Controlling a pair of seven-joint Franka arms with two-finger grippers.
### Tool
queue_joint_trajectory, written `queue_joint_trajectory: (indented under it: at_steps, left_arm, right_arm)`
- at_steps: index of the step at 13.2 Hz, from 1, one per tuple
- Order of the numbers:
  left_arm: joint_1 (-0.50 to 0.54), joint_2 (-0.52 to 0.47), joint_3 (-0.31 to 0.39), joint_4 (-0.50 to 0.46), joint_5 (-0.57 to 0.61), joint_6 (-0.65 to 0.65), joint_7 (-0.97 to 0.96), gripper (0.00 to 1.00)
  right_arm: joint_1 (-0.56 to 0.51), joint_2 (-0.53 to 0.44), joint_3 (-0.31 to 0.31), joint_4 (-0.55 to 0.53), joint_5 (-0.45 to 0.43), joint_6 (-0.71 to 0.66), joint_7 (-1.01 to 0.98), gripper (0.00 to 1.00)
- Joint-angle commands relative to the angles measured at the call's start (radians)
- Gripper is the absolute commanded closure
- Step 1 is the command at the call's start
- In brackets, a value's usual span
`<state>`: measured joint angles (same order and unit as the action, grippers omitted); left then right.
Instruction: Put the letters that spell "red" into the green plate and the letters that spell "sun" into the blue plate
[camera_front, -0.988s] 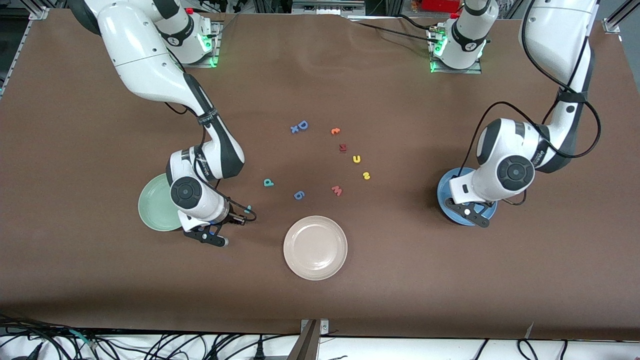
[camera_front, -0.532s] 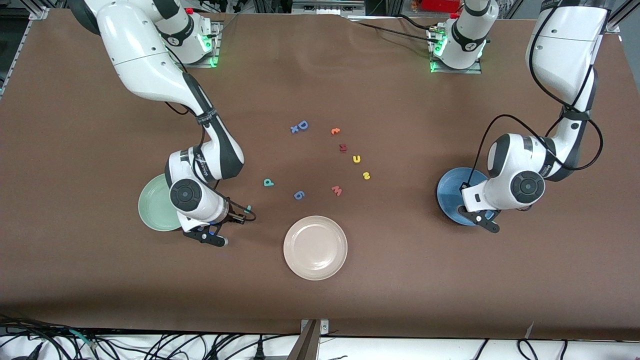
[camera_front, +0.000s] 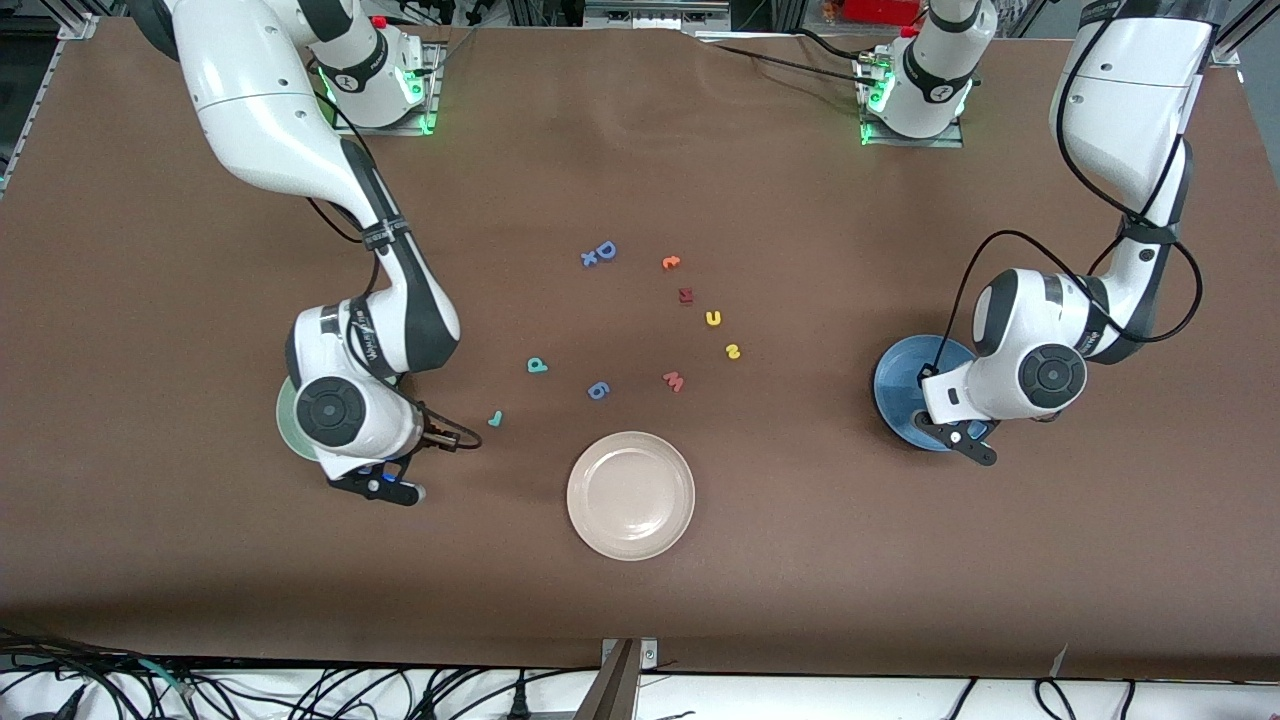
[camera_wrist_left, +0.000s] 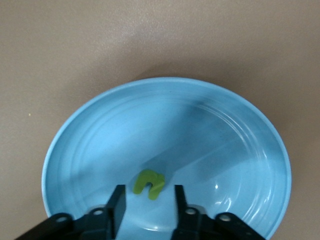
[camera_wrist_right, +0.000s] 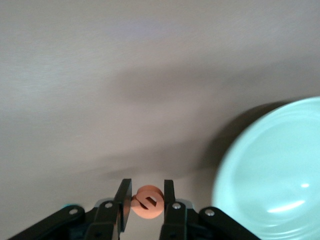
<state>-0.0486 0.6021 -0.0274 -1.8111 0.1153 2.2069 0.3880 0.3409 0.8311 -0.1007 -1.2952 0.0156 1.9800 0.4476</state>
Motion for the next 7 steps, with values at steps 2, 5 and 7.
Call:
queue_joint_trajectory:
  at_steps: [2,5,7]
  left_arm:
    - [0.006,-0.036,-0.017,0.002,0.021,-0.033,0.009,0.0]
    - [-0.019,-0.105,-0.074,0.007,0.009,-0.105,-0.035,0.0]
    - [-0.022,-0.128,-0.168,0.009,0.007,-0.127,-0.227,0.0]
  right_arm:
    - [-0.01,-0.024,-0.086,-0.001,-0.003,-0.059,-0.206,0.83]
    - [-0.019,-0.023,-0.131,-0.006,0.0,-0.085,-0.286,0.82]
    - [-0.043,-0.021,-0.131,-0.015,0.001,-0.089,-0.294,0.79]
